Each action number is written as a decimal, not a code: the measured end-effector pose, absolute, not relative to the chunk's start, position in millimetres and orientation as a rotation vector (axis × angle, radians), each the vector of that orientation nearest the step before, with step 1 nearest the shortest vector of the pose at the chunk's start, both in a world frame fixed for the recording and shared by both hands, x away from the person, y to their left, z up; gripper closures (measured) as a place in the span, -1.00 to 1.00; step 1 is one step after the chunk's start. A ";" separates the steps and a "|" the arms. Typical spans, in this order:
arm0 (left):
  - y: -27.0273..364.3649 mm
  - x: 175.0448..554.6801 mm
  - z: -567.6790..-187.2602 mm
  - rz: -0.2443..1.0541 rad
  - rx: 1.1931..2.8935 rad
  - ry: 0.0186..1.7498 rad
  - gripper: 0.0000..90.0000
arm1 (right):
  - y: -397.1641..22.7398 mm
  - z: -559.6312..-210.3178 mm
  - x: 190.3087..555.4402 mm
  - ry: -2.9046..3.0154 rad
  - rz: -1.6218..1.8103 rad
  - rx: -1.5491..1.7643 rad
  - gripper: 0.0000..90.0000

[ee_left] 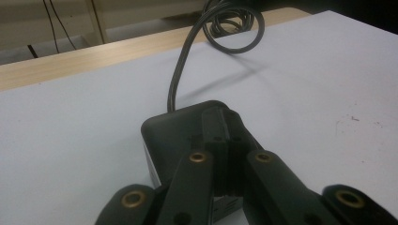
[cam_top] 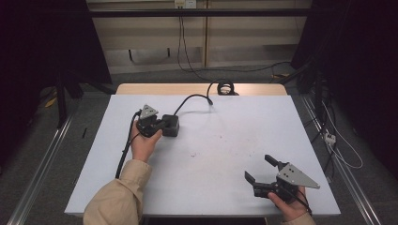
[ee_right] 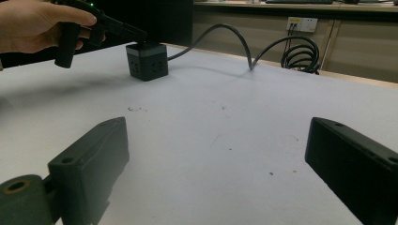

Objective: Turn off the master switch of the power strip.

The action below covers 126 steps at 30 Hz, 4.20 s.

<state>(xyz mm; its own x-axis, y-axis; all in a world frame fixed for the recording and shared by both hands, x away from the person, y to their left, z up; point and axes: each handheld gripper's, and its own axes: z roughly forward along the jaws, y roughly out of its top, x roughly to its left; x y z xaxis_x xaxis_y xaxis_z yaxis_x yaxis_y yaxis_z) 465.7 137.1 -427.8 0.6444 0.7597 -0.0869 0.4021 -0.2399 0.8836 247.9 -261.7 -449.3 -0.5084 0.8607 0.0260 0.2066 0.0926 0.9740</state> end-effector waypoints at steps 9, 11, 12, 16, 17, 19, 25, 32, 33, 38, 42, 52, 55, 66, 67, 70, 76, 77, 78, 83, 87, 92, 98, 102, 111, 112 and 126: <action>134.5 465.2 -426.6 0.443 1.868 0.928 1.00 | -262.9 -449.4 247.7 1.794 1.448 1.045 -0.86; 135.4 465.1 -426.2 0.440 1.871 0.930 1.00 | -263.3 -449.3 247.7 1.792 1.448 1.049 -0.86; 135.4 464.7 -426.1 0.437 1.869 0.934 1.00 | -263.3 -449.3 247.7 1.792 1.448 1.049 -0.86; 136.0 463.9 -424.5 0.426 1.864 0.945 1.00 | -262.6 -449.3 247.9 1.791 1.451 1.051 -0.86; 136.3 463.8 -423.9 0.422 1.858 0.943 1.00 | -262.3 -449.3 248.1 1.790 1.454 1.050 -0.86; 137.2 463.2 -422.2 0.419 1.852 0.941 1.00 | -262.1 -449.4 248.5 1.791 1.452 1.047 -0.86; 139.0 460.4 -417.3 0.412 1.840 0.943 0.79 | -262.6 -449.5 248.4 1.792 1.452 1.049 -0.86; 142.6 457.3 -411.9 0.380 1.821 0.952 0.57 | -261.2 -449.2 248.4 1.795 1.451 1.047 -0.86; 143.1 456.8 -411.1 0.375 1.817 0.952 0.53 | -261.1 -449.2 248.4 1.795 1.450 1.047 -0.86; 146.4 454.4 -407.3 0.351 1.807 0.944 0.40 | -261.0 -449.2 248.8 1.794 1.451 1.047 -0.86; 147.2 453.9 -406.8 0.341 1.810 0.941 0.31 | -260.5 -449.3 249.0 1.796 1.452 1.043 -0.86; 145.7 450.9 -404.8 0.319 1.799 0.915 -0.03 | -261.0 -449.2 248.6 1.795 1.452 1.046 -0.86; 146.1 450.3 -404.3 0.321 1.811 0.904 -0.11 | -261.1 -449.2 248.7 1.796 1.453 1.047 -0.86; 147.4 445.7 -401.9 0.302 1.838 0.870 -0.44 | -261.0 -449.2 249.0 1.795 1.453 1.046 -0.86; 147.9 444.8 -401.7 0.302 1.841 0.860 -0.46 | -260.8 -449.3 248.7 1.797 1.453 1.046 -0.86; 150.0 441.3 -400.8 0.286 1.836 0.849 -0.50 | -261.5 -449.3 247.4 1.798 1.450 1.044 -0.86; 156.0 436.3 -400.3 0.266 1.849 0.825 -0.61 | -264.1 -448.2 246.3 1.786 1.444 1.042 -0.86; 157.1 435.3 -399.9 0.267 1.849 0.818 -0.62 | -263.8 -448.2 246.5 1.789 1.445 1.042 -0.86; 157.9 433.8 -399.6 0.266 1.837 0.818 -0.62 | -263.8 -448.2 246.5 1.789 1.445 1.042 -0.86; 163.2 428.7 -400.3 0.250 1.807 0.819 -0.63 | -264.2 -448.5 246.8 1.792 1.443 1.043 -0.86; 168.1 425.9 -401.7 0.241 1.806 0.814 -0.69 | -263.7 -448.5 247.3 1.792 1.442 1.043 -0.86; 171.1 422.5 -400.6 0.226 1.823 0.805 -0.72 | -263.8 -448.5 247.4 1.788 1.445 1.052 -0.86; 174.2 416.9 -399.4 0.223 1.813 0.796 -0.72 | -263.7 -448.1 246.9 1.787 1.447 1.052 -0.86; 178.3 413.7 -402.2 0.214 1.815 0.801 -0.73 | -263.8 -448.3 247.0 1.786 1.449 1.054 -0.86; 188.1 404.9 -406.2 0.207 1.815 0.804 -0.73 | -263.4 -448.4 247.4 1.791 1.445 1.046 -0.86; 188.1 404.9 -406.2 0.207 1.815 0.804 -0.73 | -263.4 -448.4 247.3 1.791 1.444 1.046 -0.86; 197.3 394.2 -415.3 0.203 1.812 0.808 -0.73 | -262.8 -448.9 247.7 1.800 1.454 1.041 -0.85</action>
